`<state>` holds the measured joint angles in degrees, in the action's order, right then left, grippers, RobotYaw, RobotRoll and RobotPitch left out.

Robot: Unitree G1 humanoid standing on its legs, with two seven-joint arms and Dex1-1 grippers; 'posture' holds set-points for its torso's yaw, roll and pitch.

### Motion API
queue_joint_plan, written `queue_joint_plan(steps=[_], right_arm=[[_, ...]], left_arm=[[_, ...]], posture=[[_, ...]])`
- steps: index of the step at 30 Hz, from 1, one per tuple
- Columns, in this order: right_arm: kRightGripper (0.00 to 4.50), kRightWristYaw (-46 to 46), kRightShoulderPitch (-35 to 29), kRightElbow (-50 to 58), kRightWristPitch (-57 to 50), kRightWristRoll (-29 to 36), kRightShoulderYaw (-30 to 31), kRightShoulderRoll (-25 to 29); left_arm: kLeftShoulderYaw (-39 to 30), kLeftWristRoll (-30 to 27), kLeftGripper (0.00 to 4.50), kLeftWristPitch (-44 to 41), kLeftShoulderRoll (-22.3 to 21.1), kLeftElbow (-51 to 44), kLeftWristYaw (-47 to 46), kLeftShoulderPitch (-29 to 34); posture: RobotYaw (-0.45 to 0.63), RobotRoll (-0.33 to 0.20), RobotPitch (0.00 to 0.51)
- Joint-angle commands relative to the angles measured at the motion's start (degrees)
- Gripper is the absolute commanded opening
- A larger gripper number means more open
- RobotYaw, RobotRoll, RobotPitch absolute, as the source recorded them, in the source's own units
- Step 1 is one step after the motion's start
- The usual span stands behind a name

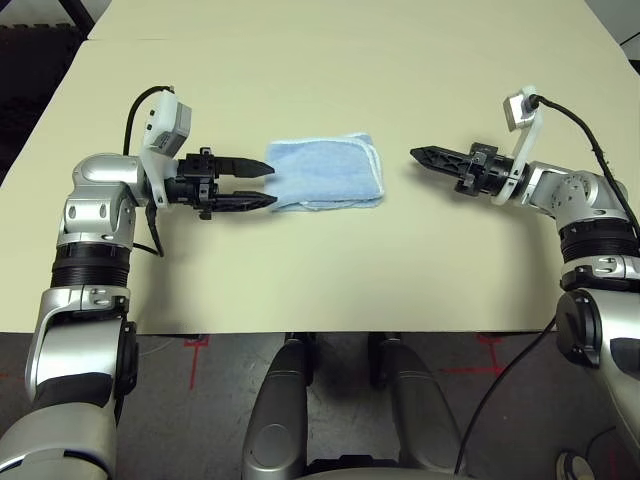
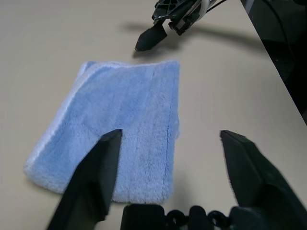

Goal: Fold the towel and set it aside.

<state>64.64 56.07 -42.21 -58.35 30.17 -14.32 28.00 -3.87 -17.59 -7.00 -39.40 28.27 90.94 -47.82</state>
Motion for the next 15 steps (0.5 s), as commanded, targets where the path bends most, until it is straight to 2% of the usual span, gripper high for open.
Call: queue_joint_plan(steps=[1, 8, 15], right_arm=[[4.50, -2.02, 0.52, 0.71, -6.31, 2.38, -0.96, 0.66], [4.50, -6.70, 0.53, 1.39, -13.39, 5.58, -2.05, -1.49], [4.50, -12.45, 0.51, -0.77, -13.98, 6.06, -4.27, -4.78]], left_arm=[[0.14, -1.29, 4.44, 2.16, -0.29, -1.40, 0.81, 0.59], [0.71, -1.83, 4.44, 3.46, -0.69, -3.62, 0.85, 1.92], [0.62, -3.18, 4.44, 0.48, -1.80, -8.85, 0.12, 3.79]], posture=[[0.14, 0.000, 0.280], [0.17, 0.000, 0.275], [0.19, 0.000, 0.272]])
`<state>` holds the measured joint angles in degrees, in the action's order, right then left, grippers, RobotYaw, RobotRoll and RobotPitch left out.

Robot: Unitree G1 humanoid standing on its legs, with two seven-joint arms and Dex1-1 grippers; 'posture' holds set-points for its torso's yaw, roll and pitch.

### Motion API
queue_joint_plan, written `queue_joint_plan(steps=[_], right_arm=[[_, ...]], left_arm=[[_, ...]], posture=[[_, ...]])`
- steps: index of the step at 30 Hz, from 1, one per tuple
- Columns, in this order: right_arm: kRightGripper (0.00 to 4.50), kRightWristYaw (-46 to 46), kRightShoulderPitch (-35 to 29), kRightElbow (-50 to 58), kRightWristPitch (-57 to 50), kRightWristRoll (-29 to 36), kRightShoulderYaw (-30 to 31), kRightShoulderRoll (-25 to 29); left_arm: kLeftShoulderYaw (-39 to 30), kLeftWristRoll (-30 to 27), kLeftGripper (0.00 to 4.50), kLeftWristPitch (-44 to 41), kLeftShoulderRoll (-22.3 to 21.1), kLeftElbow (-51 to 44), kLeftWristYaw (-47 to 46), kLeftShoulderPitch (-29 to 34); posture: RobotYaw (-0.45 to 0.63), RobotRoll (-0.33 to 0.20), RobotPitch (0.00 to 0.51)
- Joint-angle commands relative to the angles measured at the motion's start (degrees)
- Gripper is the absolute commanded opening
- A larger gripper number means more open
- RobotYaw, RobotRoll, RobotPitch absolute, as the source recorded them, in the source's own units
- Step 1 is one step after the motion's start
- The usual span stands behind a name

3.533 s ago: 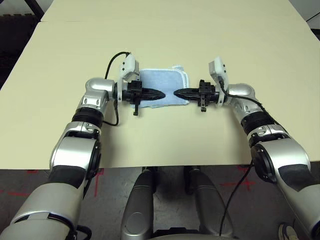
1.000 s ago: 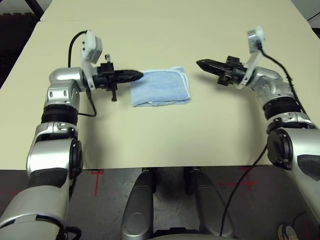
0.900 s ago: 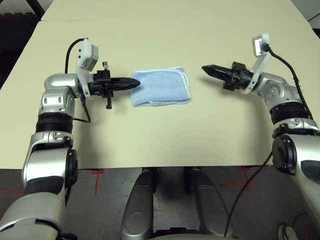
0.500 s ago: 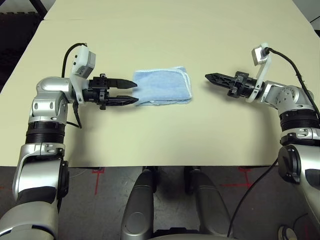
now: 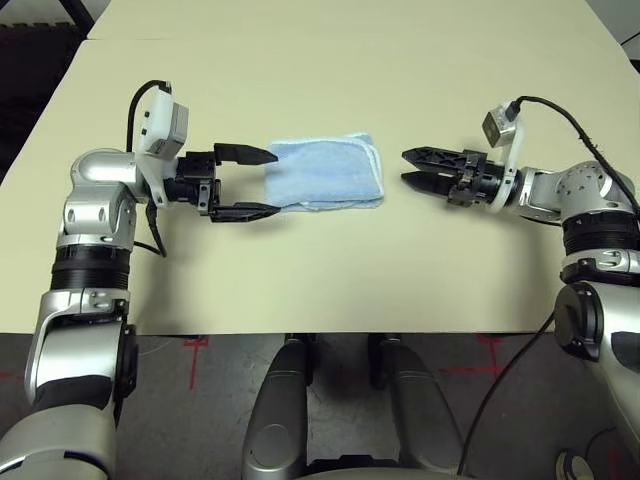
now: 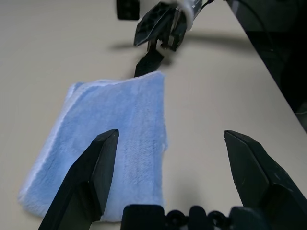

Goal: Fold the towel and set it aside.

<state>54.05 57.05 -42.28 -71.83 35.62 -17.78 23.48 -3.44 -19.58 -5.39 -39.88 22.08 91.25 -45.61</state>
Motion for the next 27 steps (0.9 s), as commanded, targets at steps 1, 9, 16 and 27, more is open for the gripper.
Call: queue_joint_plan(steps=[1, 9, 16, 27], right_arm=[[4.50, -2.36, -0.33, -1.16, 0.06, 0.52, -0.82, -0.97], [4.50, -5.56, 3.05, -8.59, 7.25, -1.30, -0.68, -6.81], [4.50, -4.98, 7.32, -14.70, 11.25, -2.25, 0.08, -10.37], [3.23, -2.14, 9.14, -16.78, 10.29, -3.57, 1.13, -9.32]], left_arm=[[0.25, -1.40, 4.44, -1.66, -1.41, -3.40, -0.47, 1.84], [0.57, -2.76, 4.44, -4.26, -1.89, -7.30, -2.33, 3.87], [0.47, -3.68, 4.44, -5.90, -2.50, -9.91, -3.37, 5.23], [0.84, -3.90, 4.50, -5.72, -2.60, -10.24, -3.53, 5.55]], posture=[[0.19, 0.000, 0.275], [0.21, 0.000, 0.278], [0.23, 0.000, 0.275], [0.23, 0.000, 0.274]])
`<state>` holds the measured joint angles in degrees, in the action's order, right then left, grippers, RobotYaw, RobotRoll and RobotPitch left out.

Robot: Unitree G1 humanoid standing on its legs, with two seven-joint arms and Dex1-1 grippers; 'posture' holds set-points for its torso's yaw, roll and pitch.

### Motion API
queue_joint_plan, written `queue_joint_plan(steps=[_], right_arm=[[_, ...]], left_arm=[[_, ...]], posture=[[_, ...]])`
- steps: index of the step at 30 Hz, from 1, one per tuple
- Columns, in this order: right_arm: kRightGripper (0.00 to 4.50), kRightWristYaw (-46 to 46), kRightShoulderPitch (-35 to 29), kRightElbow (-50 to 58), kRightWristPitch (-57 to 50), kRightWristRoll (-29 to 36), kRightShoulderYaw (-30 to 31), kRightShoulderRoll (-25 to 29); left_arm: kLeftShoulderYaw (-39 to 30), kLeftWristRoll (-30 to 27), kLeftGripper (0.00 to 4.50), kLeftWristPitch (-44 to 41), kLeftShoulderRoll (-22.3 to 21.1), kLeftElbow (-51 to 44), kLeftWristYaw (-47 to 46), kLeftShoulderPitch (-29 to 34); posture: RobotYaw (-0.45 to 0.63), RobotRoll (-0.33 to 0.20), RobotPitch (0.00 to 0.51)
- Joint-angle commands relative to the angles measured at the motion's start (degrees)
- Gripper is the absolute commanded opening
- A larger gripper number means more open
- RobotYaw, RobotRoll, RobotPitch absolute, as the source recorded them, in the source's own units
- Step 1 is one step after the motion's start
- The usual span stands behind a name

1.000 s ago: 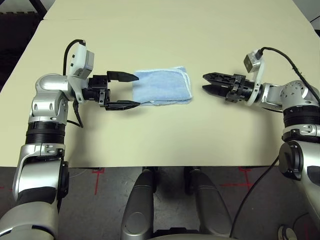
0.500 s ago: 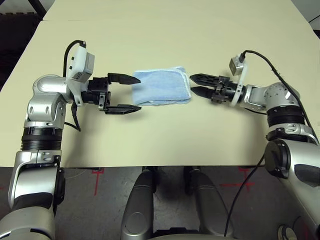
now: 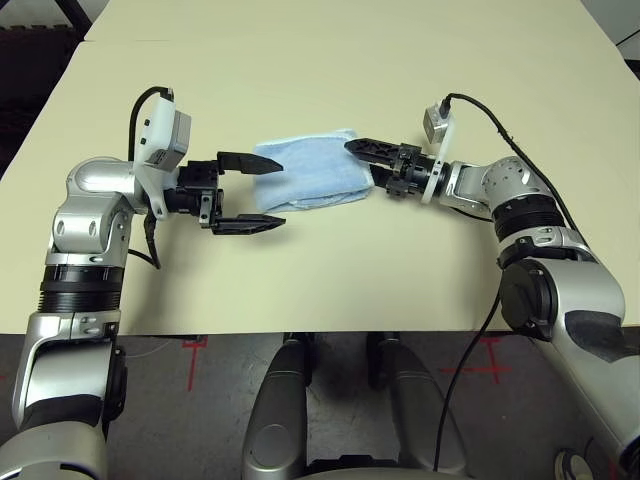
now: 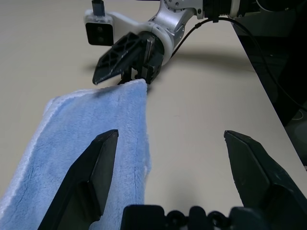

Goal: Fold the towel and set it aside.

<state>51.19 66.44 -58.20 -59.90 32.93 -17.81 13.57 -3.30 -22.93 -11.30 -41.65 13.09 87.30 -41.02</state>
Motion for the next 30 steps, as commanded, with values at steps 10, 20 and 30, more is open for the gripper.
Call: queue_joint_plan(steps=[10, 20, 30], right_arm=[[0.02, 2.48, -0.30, 1.09, -4.92, -1.33, 2.35, 2.25], [0.02, -1.66, 2.34, 0.16, 3.66, 1.50, -4.87, 2.95], [0.02, -11.01, 6.92, -6.96, 31.26, 3.59, -16.39, 5.98]], left_arm=[[1.53, -0.20, 4.50, 0.44, -0.55, -1.03, 0.96, 0.89], [1.40, -0.78, 4.50, -0.85, 0.04, -1.13, -1.06, 1.91], [0.11, -0.69, 4.50, -0.29, 1.01, 3.16, -6.14, 0.82]], posture=[[0.21, 0.000, 0.266], [0.18, 0.000, 0.254], [0.15, 0.000, 0.248]])
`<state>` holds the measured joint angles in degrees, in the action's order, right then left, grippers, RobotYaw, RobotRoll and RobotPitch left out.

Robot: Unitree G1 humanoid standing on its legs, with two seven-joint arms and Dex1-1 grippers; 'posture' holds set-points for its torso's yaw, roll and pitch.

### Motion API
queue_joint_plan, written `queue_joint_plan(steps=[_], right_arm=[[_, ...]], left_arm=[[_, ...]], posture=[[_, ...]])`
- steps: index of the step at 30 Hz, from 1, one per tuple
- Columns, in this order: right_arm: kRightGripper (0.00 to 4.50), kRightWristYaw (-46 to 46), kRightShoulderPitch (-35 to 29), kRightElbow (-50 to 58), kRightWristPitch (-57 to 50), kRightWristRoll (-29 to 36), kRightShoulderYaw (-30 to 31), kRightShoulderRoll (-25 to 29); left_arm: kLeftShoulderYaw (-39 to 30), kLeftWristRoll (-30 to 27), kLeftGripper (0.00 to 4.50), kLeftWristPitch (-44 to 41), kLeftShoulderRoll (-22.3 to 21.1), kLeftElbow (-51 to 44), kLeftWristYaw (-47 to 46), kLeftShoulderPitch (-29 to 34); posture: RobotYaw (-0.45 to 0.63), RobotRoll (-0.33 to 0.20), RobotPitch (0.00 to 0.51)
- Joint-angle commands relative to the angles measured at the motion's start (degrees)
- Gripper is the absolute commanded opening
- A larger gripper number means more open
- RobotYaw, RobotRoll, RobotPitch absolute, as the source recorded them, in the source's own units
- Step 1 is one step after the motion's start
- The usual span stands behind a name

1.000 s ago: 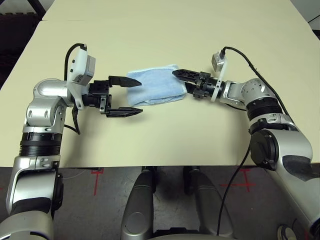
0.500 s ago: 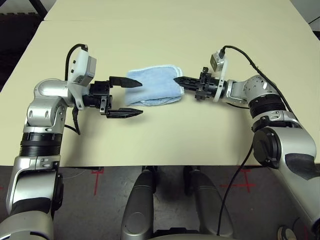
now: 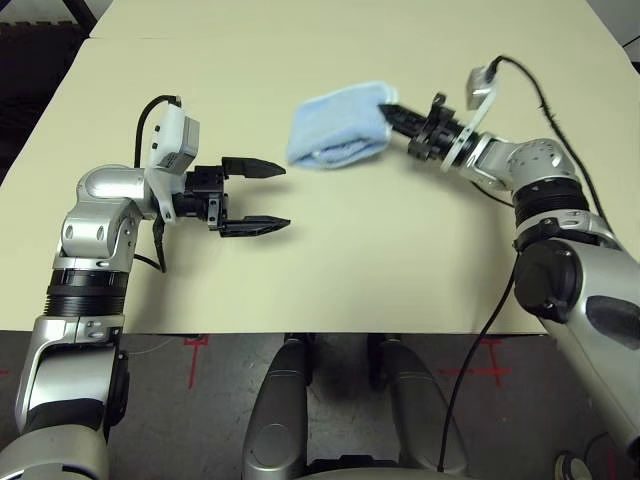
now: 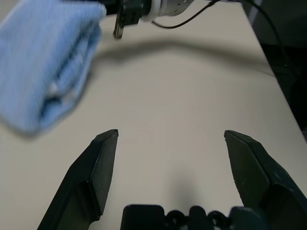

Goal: Fold the towel and set it aside.

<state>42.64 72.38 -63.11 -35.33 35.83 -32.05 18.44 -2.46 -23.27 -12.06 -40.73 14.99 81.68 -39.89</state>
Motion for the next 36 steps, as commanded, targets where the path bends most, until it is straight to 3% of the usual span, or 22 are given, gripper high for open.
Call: queue_joint_plan(steps=[1, 5, 17, 29, 36], right_arm=[[0.02, -3.82, 1.39, -2.87, 10.17, 0.62, -3.02, 1.72], [0.02, -7.34, 1.90, -5.68, 19.28, 0.14, -4.85, 3.61], [0.02, -14.29, -0.38, -9.05, 33.50, -1.17, -6.81, 6.78], [0.02, -15.33, -3.68, -8.88, 36.37, -0.46, -8.93, 9.22], [0.02, -14.94, -4.09, -7.76, 36.94, 0.82, -10.16, 7.01]], left_arm=[[-0.72, -0.26, 4.50, 0.68, 0.02, 1.57, -0.61, -0.32], [-0.89, -0.14, 4.50, 1.05, -0.20, 2.05, -0.82, 0.00], [-1.49, -0.34, 4.50, 0.28, -0.25, 1.62, -2.82, 1.93], [-2.49, -1.03, 4.50, -0.69, 0.05, 1.27, -5.96, 3.59], [-1.64, -0.50, 4.50, -0.23, 0.40, 2.13, -5.56, 2.92]], posture=[[0.14, 0.000, 0.248], [0.14, 0.000, 0.249], [0.12, 0.000, 0.271], [0.10, 0.000, 0.273], [0.09, 0.000, 0.269]])
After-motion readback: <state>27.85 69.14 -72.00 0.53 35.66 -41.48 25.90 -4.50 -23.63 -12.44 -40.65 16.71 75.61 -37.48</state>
